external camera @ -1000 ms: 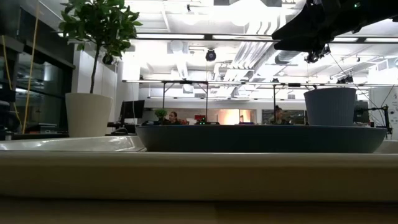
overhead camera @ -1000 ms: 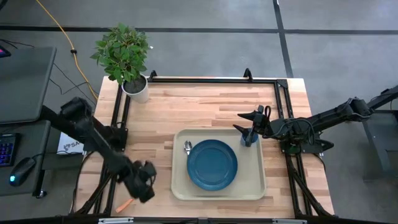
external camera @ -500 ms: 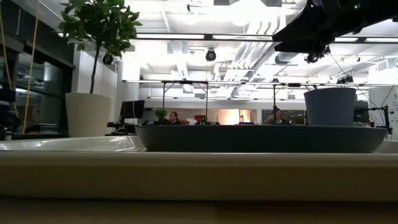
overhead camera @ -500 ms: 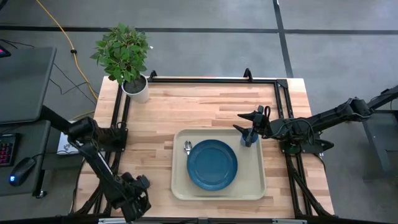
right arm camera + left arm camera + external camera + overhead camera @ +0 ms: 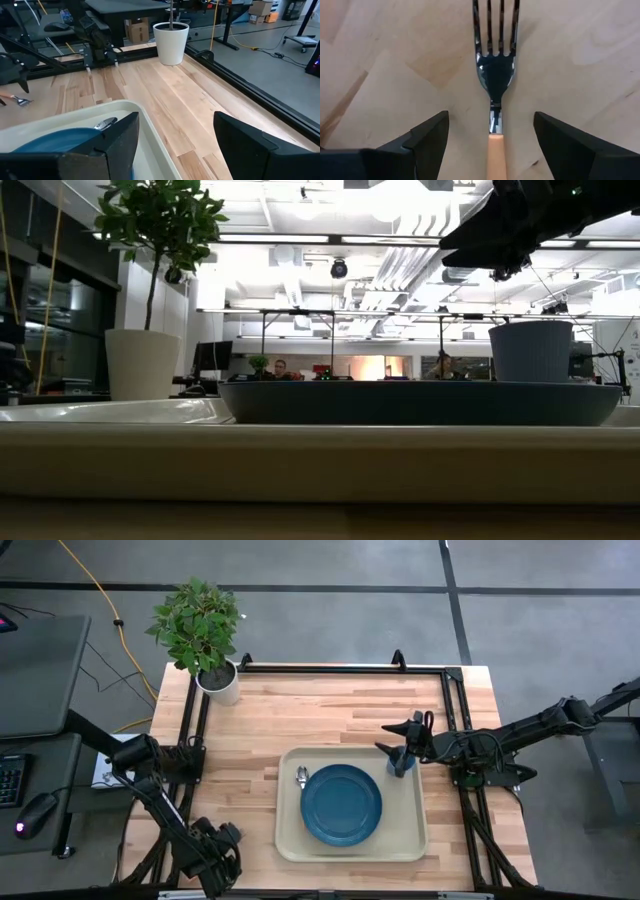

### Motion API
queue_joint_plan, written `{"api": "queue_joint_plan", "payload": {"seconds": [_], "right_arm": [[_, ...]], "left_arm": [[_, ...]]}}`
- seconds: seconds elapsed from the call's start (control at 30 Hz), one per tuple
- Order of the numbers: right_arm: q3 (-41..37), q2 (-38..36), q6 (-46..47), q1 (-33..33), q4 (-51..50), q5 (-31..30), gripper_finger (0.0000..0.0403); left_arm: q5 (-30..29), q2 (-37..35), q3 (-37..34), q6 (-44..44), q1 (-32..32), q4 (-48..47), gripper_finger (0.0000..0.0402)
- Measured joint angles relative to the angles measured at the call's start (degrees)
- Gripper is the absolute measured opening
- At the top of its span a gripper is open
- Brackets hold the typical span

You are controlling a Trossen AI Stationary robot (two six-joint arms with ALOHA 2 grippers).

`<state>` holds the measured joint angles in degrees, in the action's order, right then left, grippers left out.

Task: Pick and place plate/cup/fork/spoon on tray
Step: Put the orange fork on the white serving tray to the left of the yellow spoon

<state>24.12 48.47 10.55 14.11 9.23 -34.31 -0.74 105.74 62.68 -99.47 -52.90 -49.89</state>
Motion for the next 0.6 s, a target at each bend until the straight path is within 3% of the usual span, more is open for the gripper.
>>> {"api": "queue_joint_plan", "payload": {"seconds": [0.6], "right_arm": [[0.0, 0.0, -0.02, 0.0, 0.0, 0.35, 0.0248]], "left_arm": [[2.73, -0.11, -1.85, 2.6, 0.81, 4.58, 0.0134]]}}
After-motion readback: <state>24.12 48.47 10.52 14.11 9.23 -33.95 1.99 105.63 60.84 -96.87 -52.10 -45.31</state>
